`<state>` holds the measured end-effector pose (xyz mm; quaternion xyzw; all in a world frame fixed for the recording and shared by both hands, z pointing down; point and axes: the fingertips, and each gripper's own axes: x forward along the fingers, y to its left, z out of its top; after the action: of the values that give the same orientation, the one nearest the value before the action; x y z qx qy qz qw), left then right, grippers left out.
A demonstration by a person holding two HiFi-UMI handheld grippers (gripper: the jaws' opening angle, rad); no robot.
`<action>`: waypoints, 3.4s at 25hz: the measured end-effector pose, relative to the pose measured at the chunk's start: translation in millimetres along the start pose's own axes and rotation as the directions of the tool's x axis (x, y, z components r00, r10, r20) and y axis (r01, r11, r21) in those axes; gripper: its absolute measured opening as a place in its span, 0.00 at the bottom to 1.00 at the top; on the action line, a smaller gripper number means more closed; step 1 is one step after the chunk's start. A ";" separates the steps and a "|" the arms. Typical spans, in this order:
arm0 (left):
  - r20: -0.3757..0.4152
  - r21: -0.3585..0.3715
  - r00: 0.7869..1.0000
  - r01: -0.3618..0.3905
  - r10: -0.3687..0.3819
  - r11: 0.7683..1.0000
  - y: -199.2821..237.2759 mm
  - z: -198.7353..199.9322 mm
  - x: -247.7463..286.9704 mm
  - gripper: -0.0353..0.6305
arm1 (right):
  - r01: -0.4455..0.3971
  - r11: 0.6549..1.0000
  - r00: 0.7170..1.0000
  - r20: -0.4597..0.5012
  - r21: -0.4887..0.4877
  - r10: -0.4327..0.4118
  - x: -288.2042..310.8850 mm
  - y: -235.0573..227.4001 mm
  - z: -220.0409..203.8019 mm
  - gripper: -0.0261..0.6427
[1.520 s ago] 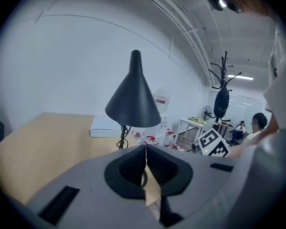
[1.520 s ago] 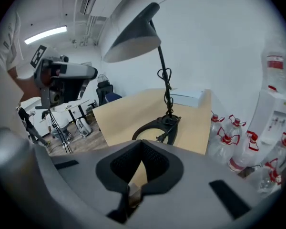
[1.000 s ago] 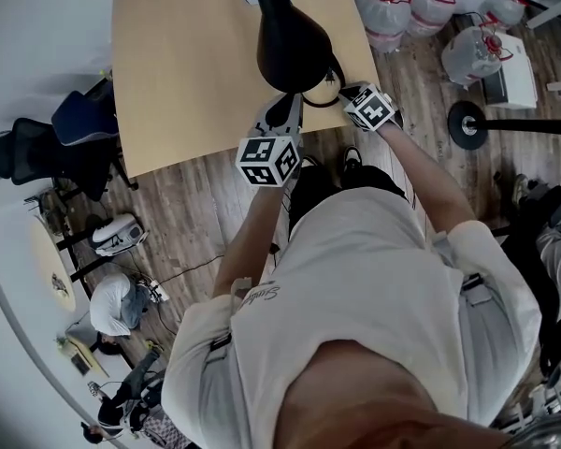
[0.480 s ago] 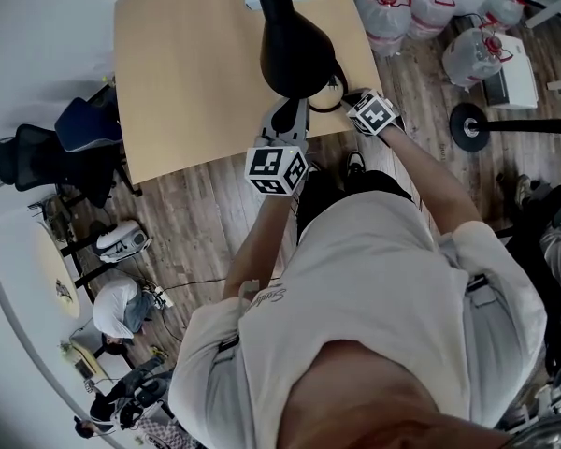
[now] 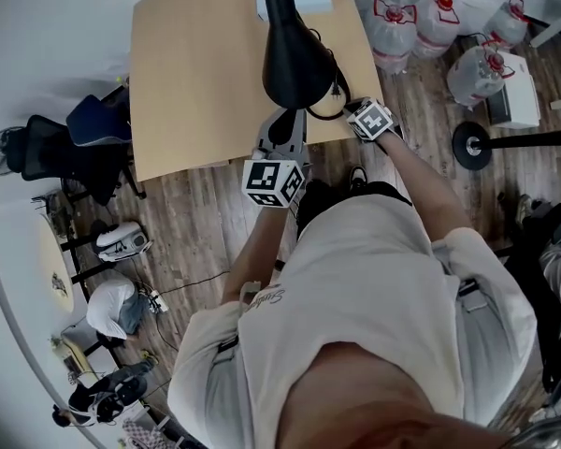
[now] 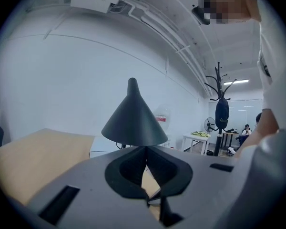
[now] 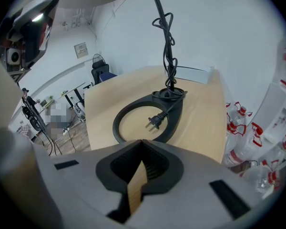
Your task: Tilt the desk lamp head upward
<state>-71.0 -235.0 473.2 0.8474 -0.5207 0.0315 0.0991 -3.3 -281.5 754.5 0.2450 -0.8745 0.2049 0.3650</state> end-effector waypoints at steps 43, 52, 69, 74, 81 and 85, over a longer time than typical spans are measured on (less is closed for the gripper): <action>0.165 0.186 0.975 0.115 -0.147 0.976 -54.1 196.7 -49.9 0.08 | 0.020 1.000 1.000 -0.011 -0.019 -0.020 1.2 -2.4 9.0 0.03; 0.182 0.203 0.966 0.148 -0.186 0.968 -53.3 230.7 -46.2 0.08 | 0.021 0.999 0.999 -0.048 -0.040 -0.023 2.6 -0.5 9.7 0.03; 0.259 0.202 0.936 0.191 -0.240 0.961 -58.2 252.6 -46.7 0.08 | 0.062 0.998 0.998 -0.010 0.024 -0.062 0.2 -0.9 9.4 0.03; 0.232 0.173 0.940 0.212 -0.249 0.962 -47.7 238.3 -52.6 0.08 | 0.094 0.994 0.996 -0.008 0.046 -0.094 0.9 0.0 10.6 0.03; 0.130 0.105 0.948 0.279 -0.291 0.955 -34.2 191.2 -72.4 0.08 | 0.154 0.950 0.987 0.005 0.273 -0.162 -8.8 2.7 3.6 0.03; 0.068 0.031 0.953 0.293 -0.295 0.956 -8.2 163.3 -87.8 0.08 | 0.131 0.929 0.986 0.051 0.345 -0.158 -29.6 34.9 6.0 0.03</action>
<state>-111.8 -187.3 298.6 0.9170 -0.3917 -0.0086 0.0754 -8.6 -248.7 722.4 0.3761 -0.8189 0.3159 0.2968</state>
